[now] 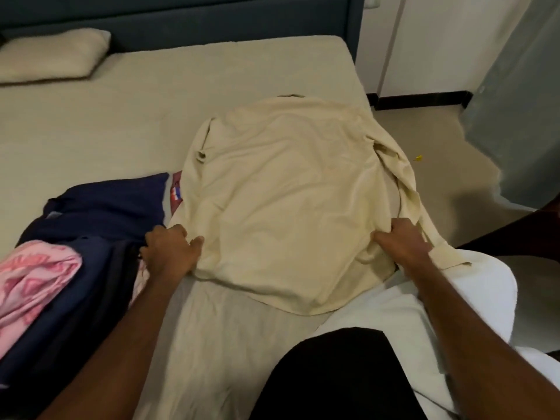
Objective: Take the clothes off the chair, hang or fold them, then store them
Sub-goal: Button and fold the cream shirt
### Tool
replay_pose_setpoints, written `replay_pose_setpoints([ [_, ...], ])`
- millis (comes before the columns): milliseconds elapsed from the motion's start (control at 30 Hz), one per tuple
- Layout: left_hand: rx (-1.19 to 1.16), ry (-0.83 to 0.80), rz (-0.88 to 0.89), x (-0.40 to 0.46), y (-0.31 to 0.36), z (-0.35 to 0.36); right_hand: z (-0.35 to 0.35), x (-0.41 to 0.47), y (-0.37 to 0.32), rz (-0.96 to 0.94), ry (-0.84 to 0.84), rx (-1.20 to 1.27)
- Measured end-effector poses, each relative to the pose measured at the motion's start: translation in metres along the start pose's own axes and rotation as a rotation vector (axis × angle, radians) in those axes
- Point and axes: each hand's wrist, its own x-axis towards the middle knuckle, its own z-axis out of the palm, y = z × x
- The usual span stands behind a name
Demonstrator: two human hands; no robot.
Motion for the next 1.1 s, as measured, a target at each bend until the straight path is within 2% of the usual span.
replay_pose_setpoints([
  [100,-0.076,0.287,0.118,-0.034,0.005,0.000,-0.004,-0.017,0.004,-0.149,0.251,-0.378],
  [133,-0.149,0.323,0.111,-0.044,0.003,0.004,-0.005,-0.024,0.004,-0.197,0.307,-0.473],
  [200,-0.305,0.214,-0.016,-0.053,-0.012,0.019,-0.002,-0.029,0.007,-0.288,0.298,-0.493],
  [267,-0.398,0.022,-0.178,-0.054,-0.023,0.032,0.002,-0.028,0.013,-0.277,0.154,-0.329],
  [333,-0.495,-0.053,-0.204,-0.048,-0.025,0.032,0.008,-0.027,0.017,-0.261,0.044,-0.249],
  [400,-0.590,-0.083,-0.169,-0.042,-0.018,0.025,0.004,-0.028,0.016,-0.271,0.078,-0.052],
  [467,-0.528,-0.106,-0.086,-0.037,-0.014,0.023,-0.005,-0.034,0.013,-0.216,0.116,0.307],
  [533,-0.441,-0.133,-0.009,-0.039,-0.011,0.028,-0.014,-0.036,0.015,-0.107,0.038,0.571],
  [567,-0.467,-0.129,0.018,-0.041,-0.009,0.033,-0.015,-0.040,0.016,-0.049,-0.036,0.601],
  [633,-0.667,-0.074,-0.013,-0.045,-0.006,0.035,-0.010,-0.042,0.022,-0.014,-0.122,0.523],
  [667,-0.816,-0.040,-0.053,-0.048,-0.004,0.030,-0.008,-0.042,0.022,-0.029,-0.094,0.483],
  [733,-1.244,0.011,-0.139,-0.048,-0.004,0.023,-0.011,-0.044,0.019,-0.068,-0.018,0.557],
  [800,-1.665,-0.067,-0.299,-0.045,-0.004,0.013,-0.016,-0.045,0.017,-0.073,0.003,0.719],
  [867,-1.840,-0.108,-0.460,-0.035,-0.012,0.009,-0.015,-0.043,0.019,-0.039,0.031,0.737],
  [933,-1.808,-0.136,-0.544,-0.029,-0.019,0.009,-0.012,-0.041,0.021,0.001,0.075,0.632],
  [967,-1.778,-0.183,-0.532,-0.029,-0.019,0.008,-0.011,-0.039,0.023,0.005,0.093,0.586],
  [1100,-1.478,-0.581,-0.359,-0.041,-0.018,0.000,-0.011,-0.038,0.024,0.025,0.007,0.533],
])
